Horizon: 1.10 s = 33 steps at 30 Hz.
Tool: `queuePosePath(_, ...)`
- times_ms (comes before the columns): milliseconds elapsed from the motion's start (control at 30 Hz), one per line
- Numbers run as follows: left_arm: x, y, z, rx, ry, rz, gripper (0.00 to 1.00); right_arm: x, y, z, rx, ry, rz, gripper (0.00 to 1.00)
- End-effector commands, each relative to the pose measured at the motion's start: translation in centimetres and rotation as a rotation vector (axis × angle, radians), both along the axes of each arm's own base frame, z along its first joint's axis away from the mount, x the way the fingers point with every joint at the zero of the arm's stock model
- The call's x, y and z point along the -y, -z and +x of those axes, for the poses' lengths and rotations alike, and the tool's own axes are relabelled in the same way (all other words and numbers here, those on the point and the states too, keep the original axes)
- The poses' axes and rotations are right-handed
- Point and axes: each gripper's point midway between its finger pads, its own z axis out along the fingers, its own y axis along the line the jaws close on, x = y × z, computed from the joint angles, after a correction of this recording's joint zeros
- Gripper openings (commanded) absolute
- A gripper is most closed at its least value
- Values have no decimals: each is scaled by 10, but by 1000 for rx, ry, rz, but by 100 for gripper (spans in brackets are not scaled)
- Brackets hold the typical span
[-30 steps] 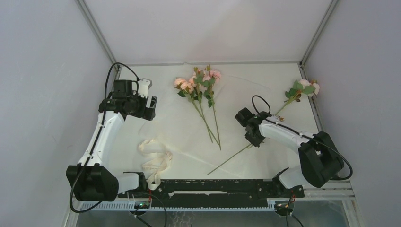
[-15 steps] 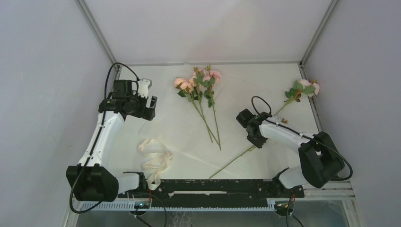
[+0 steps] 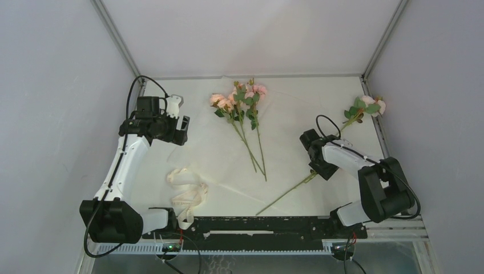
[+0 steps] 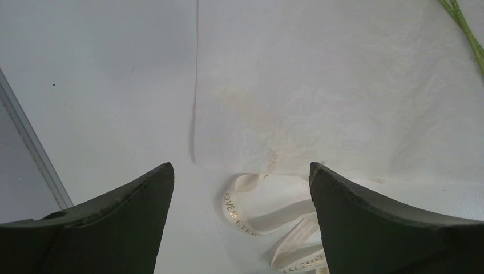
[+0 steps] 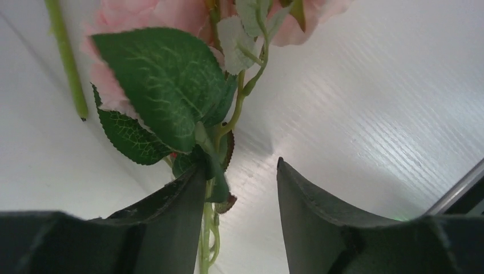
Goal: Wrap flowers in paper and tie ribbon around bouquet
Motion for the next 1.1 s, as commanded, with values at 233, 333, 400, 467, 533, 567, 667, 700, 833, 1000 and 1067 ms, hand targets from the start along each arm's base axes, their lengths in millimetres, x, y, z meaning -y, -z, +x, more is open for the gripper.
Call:
queuePosePath(233, 3, -4, -1, 34, 24, -5, 92, 12, 20, 9, 32, -13, 32, 2)
queuePosePath(333, 3, -4, -1, 35, 24, -6, 92, 17, 21, 7, 47, -4, 58, 0)
queuePosePath(400, 3, -5, -1, 38, 25, -3, 92, 22, 13, 7, 64, -6, 47, 0)
queuePosePath(467, 3, -5, -1, 39, 23, -3, 92, 27, -2, 8, 94, 2, 36, 0)
queuePosePath(533, 3, -5, -1, 41, 25, -3, 92, 32, -25, 9, 137, -19, 17, 0)
queuePosePath(567, 3, -5, -1, 40, 25, -4, 92, 34, -39, 13, 175, -51, 7, 0)
queuePosePath(667, 4, -6, -1, 41, 26, -8, 92, 37, -97, 28, 357, -179, -22, 0)
queuePosePath(700, 4, -6, -1, 41, 26, -7, 92, 37, -118, 32, 432, -222, -27, 0)
queuePosePath(833, 4, -5, -1, 40, 28, -10, 93, 21, -206, 58, 788, -407, -22, 0)
queuePosePath(1000, 6, -4, -1, 33, 30, -16, 93, -47, -268, 110, 928, -746, 59, 0)
queuePosePath(1067, 6, -2, -1, 30, 29, -15, 93, -91, -280, 132, 920, -909, 99, 0)
